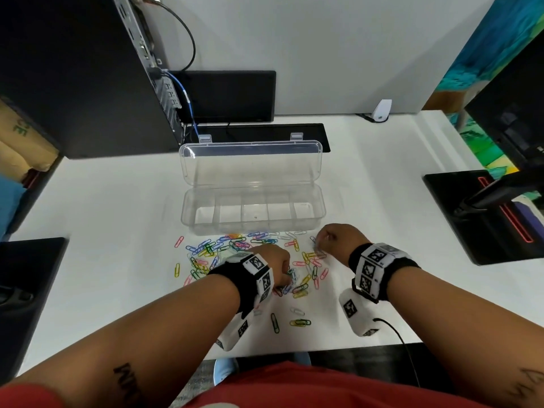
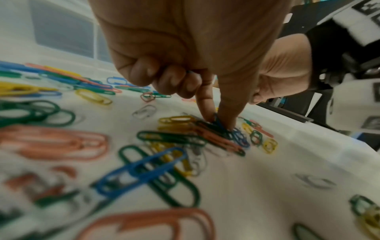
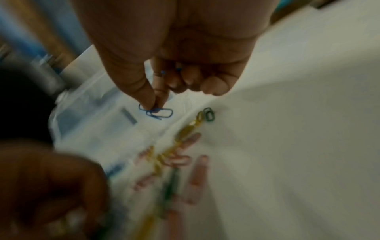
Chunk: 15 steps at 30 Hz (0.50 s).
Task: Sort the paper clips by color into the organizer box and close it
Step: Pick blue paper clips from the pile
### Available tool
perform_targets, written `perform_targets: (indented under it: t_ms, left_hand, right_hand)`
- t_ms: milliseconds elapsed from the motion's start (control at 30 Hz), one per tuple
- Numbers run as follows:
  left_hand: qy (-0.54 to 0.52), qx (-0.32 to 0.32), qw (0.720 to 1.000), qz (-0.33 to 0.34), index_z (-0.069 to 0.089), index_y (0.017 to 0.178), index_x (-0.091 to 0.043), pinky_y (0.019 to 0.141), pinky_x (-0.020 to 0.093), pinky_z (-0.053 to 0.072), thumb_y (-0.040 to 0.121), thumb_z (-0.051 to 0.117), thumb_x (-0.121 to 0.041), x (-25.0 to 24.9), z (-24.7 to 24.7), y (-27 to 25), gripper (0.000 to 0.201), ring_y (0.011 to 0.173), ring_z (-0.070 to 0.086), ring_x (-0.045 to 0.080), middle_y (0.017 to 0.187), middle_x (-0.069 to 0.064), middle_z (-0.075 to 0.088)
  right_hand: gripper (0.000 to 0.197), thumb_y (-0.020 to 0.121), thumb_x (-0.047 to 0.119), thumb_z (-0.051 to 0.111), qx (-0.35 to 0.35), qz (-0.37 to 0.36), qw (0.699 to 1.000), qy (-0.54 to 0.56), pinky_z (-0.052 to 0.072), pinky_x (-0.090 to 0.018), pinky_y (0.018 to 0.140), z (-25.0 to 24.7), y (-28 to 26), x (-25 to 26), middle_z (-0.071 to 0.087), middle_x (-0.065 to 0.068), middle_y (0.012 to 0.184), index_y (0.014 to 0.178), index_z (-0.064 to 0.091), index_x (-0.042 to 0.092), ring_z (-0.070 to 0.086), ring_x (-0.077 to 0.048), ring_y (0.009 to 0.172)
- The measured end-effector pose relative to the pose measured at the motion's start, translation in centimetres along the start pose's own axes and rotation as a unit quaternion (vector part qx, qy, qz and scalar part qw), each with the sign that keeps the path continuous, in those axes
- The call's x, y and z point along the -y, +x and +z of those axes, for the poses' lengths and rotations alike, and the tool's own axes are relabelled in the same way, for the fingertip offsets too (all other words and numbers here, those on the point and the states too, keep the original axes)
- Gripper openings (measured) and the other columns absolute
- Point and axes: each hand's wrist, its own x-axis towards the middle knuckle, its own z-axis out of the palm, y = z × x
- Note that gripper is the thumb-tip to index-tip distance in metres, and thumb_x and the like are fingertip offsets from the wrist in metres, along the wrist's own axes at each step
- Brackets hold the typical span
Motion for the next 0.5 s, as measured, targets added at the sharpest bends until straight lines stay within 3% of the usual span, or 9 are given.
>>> perform_targets:
  t_ms: [100,167,233,333,400,500]
  left_hand:
    - [-0.032,0.019,0.999,-0.004,0.062,0.095,-0.019,0.077,0.026,0.043,0.085,0.064,-0.033,0.3,-0.3,0.1,0.018,0.090,0.056,0.017,0.104,0.002,0.064]
    - [-0.071,0.027,0.997,-0.016,0.065,0.095,-0.018,0.075,0.023,0.042,0.084,0.066,-0.032,0.8,-0.7,0.1,0.018,0.086,0.053,0.012,0.098,-0.002,0.063]
    - [-0.108,0.014,0.994,-0.022,0.070,0.095,-0.020,0.072,0.022,0.043,0.081,0.067,-0.033,1.3,-1.2,0.1,0.019,0.081,0.053,0.009,0.091,-0.008,0.063]
    - [-0.160,-0.024,0.986,-0.033,0.070,0.093,-0.017,0.061,0.019,0.040,0.081,0.069,-0.031,1.8,-2.0,-0.3,0.019,0.071,0.051,0.006,0.077,-0.012,0.057]
    - [-0.201,-0.029,0.978,-0.040,0.066,0.088,-0.016,0.067,0.021,0.044,0.083,0.067,-0.028,2.5,-2.5,-0.5,0.013,0.078,0.057,0.011,0.086,-0.005,0.064]
    - [-0.336,-0.016,0.939,-0.067,0.055,0.073,-0.017,0.071,0.029,0.048,0.086,0.064,-0.016,3.4,-3.0,-0.9,0.016,0.075,0.059,0.018,0.085,0.007,0.067]
  right_hand:
    - [0.011,0.090,0.015,0.052,0.015,0.043,0.992,0.118,0.039,-0.016,0.051,-0.9,-0.4,0.1,0.050,0.005,0.068,0.083,0.061,0.015,0.044,-0.009,0.059]
    - [0.017,0.090,0.009,0.050,0.053,0.076,0.972,0.215,0.037,-0.021,0.049,-1.4,-0.4,0.1,0.045,0.000,0.062,0.076,0.058,0.013,0.039,-0.012,0.054]
    - [0.023,0.090,0.002,0.047,0.078,0.102,0.938,0.324,0.034,-0.022,0.047,-1.6,-0.4,0.0,0.043,-0.004,0.060,0.070,0.054,0.011,0.038,-0.013,0.050]
    - [0.025,0.091,0.002,0.043,0.085,0.157,0.880,0.440,0.038,-0.018,0.040,-1.4,-0.5,0.0,0.052,-0.005,0.055,0.068,0.051,0.008,0.047,-0.011,0.040]
    - [0.026,0.092,0.002,0.041,0.085,0.182,0.857,0.475,0.042,-0.015,0.039,-1.4,-0.7,0.1,0.059,-0.004,0.050,0.068,0.050,0.007,0.052,-0.010,0.040]
    - [0.025,0.092,0.000,0.040,0.087,0.189,0.847,0.488,0.043,-0.015,0.039,-1.3,-0.8,0.4,0.057,-0.009,0.065,0.069,0.048,0.006,0.049,-0.015,0.055]
